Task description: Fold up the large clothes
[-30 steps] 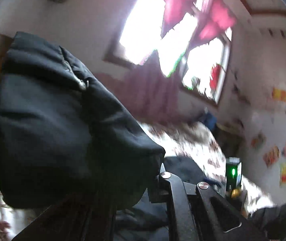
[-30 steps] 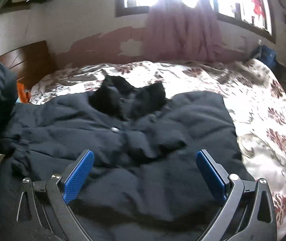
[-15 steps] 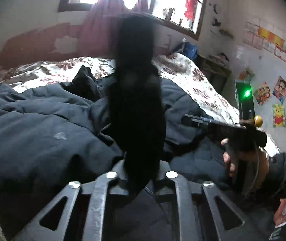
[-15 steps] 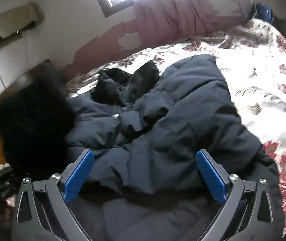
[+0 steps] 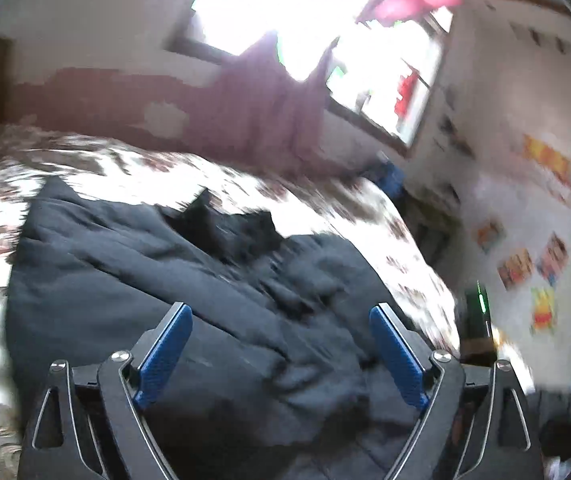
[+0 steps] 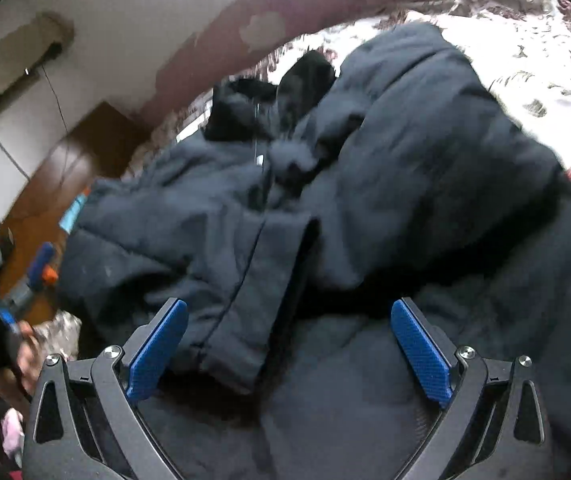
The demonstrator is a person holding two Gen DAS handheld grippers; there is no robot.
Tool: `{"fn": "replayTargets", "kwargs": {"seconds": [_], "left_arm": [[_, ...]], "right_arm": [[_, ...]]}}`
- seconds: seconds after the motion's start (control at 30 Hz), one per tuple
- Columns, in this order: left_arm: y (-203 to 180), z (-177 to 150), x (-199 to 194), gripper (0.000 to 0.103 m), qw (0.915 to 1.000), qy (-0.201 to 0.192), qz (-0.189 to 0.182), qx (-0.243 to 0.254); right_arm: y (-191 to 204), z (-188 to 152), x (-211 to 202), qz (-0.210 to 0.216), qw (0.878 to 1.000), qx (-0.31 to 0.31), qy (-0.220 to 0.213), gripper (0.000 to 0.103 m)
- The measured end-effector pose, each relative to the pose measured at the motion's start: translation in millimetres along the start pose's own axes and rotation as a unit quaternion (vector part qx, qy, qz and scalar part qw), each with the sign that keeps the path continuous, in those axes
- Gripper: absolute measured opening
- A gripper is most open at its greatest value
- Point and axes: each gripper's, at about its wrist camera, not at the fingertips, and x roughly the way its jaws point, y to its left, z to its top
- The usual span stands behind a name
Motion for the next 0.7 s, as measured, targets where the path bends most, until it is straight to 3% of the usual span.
{"fn": "replayTargets", "kwargs": {"seconds": [0.03,0.07,0.13,0.17,0.2,0.27,0.47,0.57,0.7], "left_arm": [[9.2,4.9,-6.4,0.092,0.9995,-0.014,0.026,-0.015],[16.9,9.2,-12.0,0.092,0.998,-0.024,0.051,-0.028],[35.6,16.7,-22.4,0.092,0.9908,-0.036,0.12,-0.051],[43.2,18.5,-26.2,0.092,0.9874,-0.04,0.141,-0.061],[55.4,20.9,-32.2,0.092,0.983,-0.044,0.161,-0.077],[72.0,23.0,-41.2,0.092,0.9775,-0.049,0.177,-0.103],[110.7,26.5,-56.2,0.092,0.9653,-0.06,0.185,-0.174],[117.3,27.5,-58.3,0.092,0.9627,-0.061,0.187,-0.185],[120.1,23.9,-58.3,0.092,0.9621,-0.051,0.192,-0.187]], "right_arm": [[2.0,-2.7,0.2,-0.003,1.0,-0.003,0.001,0.089],[5.7,-4.2,5.0,0.0,1.0,0.0,0.007,0.074],[9.3,-6.3,11.5,-0.005,1.0,0.01,0.019,0.059],[10.6,-7.2,13.8,-0.001,1.0,0.013,0.024,0.039],[11.7,-8.7,18.1,0.008,0.999,0.021,0.034,0.025],[11.1,-11.7,20.5,-0.011,0.998,0.036,0.041,0.015],[20.2,-1.3,-7.4,-0.004,1.0,0.008,0.009,0.006],[33.1,18.1,-42.5,-0.022,0.998,-0.03,-0.045,0.006],[36.1,54.3,-95.0,-0.076,0.986,-0.056,-0.14,0.006]]}}
